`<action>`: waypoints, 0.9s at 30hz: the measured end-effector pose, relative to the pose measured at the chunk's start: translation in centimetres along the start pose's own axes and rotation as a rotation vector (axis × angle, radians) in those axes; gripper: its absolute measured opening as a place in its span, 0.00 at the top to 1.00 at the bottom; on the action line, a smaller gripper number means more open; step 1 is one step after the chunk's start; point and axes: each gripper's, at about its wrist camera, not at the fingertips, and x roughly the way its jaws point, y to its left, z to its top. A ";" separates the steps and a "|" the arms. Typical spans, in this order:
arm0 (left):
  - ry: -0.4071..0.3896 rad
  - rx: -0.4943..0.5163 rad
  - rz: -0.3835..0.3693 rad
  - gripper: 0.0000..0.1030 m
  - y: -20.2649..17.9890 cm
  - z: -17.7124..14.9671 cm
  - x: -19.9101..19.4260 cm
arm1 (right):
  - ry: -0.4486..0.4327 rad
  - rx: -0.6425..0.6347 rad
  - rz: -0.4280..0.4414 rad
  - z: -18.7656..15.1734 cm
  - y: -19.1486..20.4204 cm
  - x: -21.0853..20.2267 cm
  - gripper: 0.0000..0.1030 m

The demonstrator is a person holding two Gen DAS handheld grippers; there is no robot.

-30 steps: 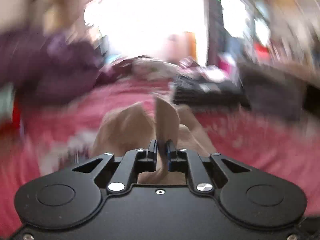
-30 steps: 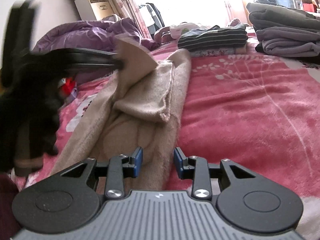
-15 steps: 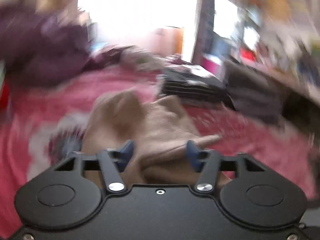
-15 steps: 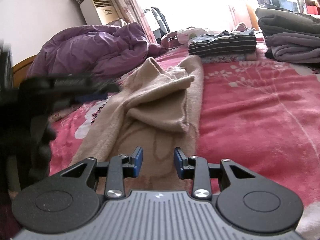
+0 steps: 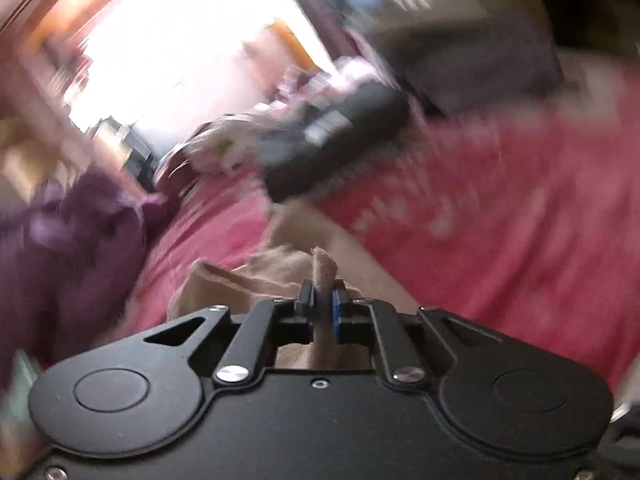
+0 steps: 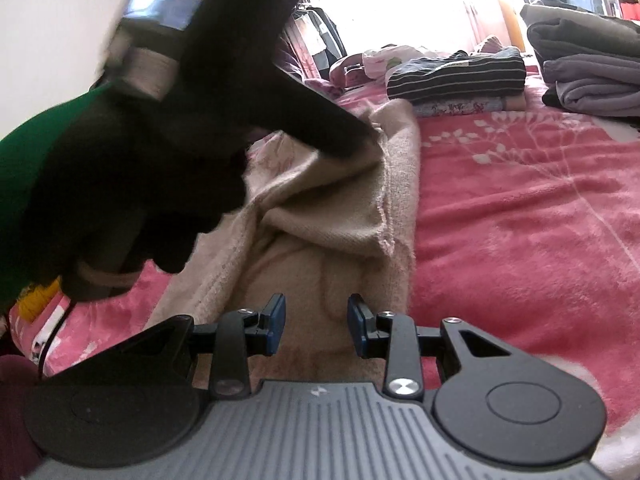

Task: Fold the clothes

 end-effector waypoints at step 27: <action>0.091 -0.926 -0.145 0.81 17.8 -15.7 -6.0 | 0.116 -0.037 0.159 -0.2 4.1 2.5 0.57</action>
